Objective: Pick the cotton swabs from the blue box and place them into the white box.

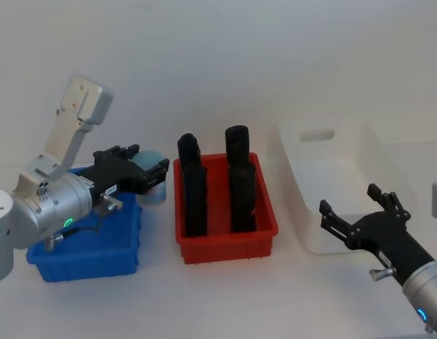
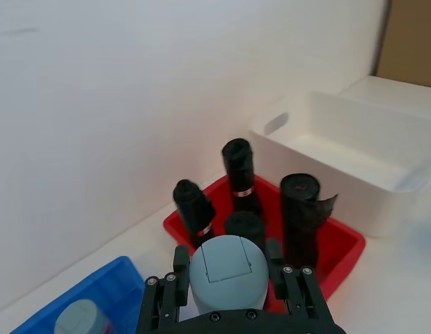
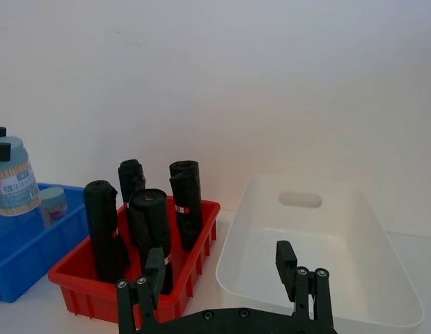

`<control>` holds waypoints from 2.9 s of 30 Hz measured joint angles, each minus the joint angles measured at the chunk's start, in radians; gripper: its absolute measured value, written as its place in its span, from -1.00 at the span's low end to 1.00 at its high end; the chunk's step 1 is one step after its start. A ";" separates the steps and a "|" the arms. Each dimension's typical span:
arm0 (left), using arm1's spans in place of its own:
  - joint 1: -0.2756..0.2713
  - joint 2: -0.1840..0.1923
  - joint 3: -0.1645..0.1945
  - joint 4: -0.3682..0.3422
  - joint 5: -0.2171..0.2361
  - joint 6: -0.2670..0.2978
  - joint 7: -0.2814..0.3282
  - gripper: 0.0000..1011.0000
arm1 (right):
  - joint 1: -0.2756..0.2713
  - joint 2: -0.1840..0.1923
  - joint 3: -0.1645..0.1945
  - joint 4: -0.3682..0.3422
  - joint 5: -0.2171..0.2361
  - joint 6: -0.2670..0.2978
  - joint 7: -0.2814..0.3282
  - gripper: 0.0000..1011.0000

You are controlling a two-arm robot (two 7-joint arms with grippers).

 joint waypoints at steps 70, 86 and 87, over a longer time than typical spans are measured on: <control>-0.074 -0.004 0.020 -0.093 -0.039 0.127 -0.255 0.30 | 0.254 -0.079 -0.068 0.119 -0.115 0.147 0.515 0.98; -0.074 -0.004 0.020 -0.093 -0.039 0.127 -0.255 0.30 | 0.349 -0.128 -0.087 0.234 -0.119 0.143 0.587 0.98; -0.074 -0.004 0.020 -0.093 -0.039 0.127 -0.255 0.30 | 0.355 -0.131 -0.088 0.242 -0.115 0.142 0.590 0.98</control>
